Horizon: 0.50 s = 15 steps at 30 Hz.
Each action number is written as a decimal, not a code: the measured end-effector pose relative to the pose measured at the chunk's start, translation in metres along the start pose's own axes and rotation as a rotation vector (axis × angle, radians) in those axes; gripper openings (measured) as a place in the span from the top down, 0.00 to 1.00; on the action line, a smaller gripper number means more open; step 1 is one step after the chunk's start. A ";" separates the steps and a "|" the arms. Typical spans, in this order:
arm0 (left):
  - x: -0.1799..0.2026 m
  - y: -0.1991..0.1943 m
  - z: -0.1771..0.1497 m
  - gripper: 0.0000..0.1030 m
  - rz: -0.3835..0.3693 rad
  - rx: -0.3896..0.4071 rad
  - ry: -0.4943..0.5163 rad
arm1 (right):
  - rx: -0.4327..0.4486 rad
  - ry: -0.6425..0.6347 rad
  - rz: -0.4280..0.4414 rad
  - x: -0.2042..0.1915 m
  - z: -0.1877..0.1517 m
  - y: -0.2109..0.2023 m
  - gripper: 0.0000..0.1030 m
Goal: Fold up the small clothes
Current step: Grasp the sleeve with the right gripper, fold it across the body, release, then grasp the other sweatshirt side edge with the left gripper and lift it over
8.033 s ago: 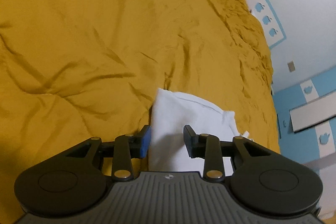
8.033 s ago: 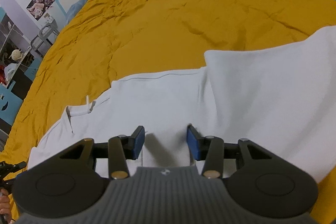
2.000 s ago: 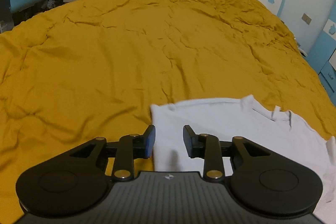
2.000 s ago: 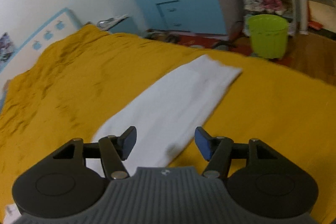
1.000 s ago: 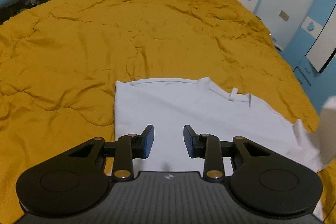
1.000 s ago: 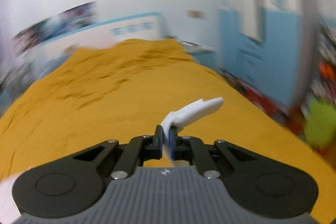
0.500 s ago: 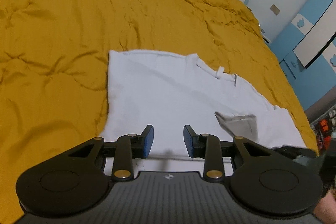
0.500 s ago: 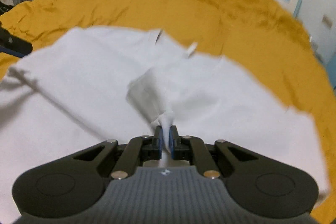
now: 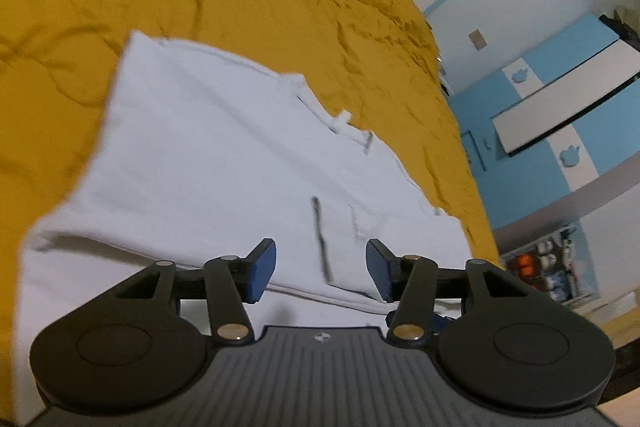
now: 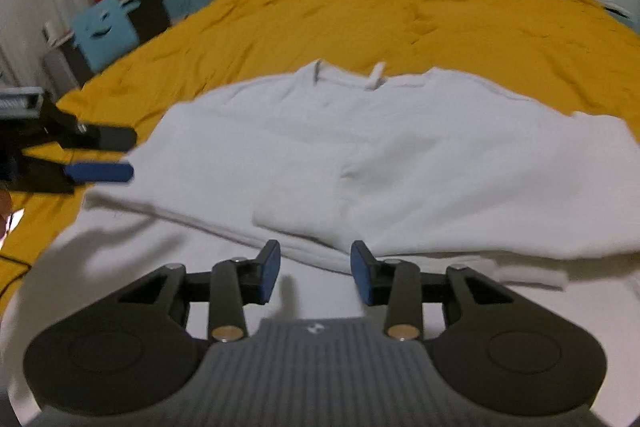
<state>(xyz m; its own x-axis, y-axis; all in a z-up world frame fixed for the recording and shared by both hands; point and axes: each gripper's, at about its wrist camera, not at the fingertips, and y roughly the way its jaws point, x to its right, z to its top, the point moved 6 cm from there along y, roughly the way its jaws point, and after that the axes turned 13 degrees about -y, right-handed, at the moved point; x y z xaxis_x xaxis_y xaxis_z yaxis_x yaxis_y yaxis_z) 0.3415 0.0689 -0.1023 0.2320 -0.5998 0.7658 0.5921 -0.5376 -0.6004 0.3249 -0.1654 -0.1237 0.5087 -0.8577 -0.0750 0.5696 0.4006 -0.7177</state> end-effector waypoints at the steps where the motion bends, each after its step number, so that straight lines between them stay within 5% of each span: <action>1: 0.002 0.007 0.000 0.42 -0.014 -0.016 -0.007 | 0.013 0.015 -0.007 0.003 0.000 -0.003 0.64; 6: 0.013 0.060 -0.002 0.39 -0.026 -0.092 -0.039 | 0.051 0.055 -0.100 0.027 -0.009 -0.025 0.62; 13: 0.015 0.121 -0.004 0.46 0.083 -0.151 0.013 | 0.051 0.124 -0.154 0.060 -0.035 -0.048 0.62; 15: 0.021 0.124 -0.009 0.70 0.095 -0.144 0.058 | 0.050 0.140 -0.164 0.067 -0.041 -0.050 0.62</action>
<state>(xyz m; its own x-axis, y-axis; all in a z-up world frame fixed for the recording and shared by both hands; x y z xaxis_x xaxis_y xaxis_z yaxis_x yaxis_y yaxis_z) 0.4127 -0.0155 -0.1624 0.2349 -0.6829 0.6917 0.4517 -0.5535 -0.6998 0.3043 -0.2558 -0.1214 0.3137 -0.9477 -0.0580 0.6706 0.2644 -0.6931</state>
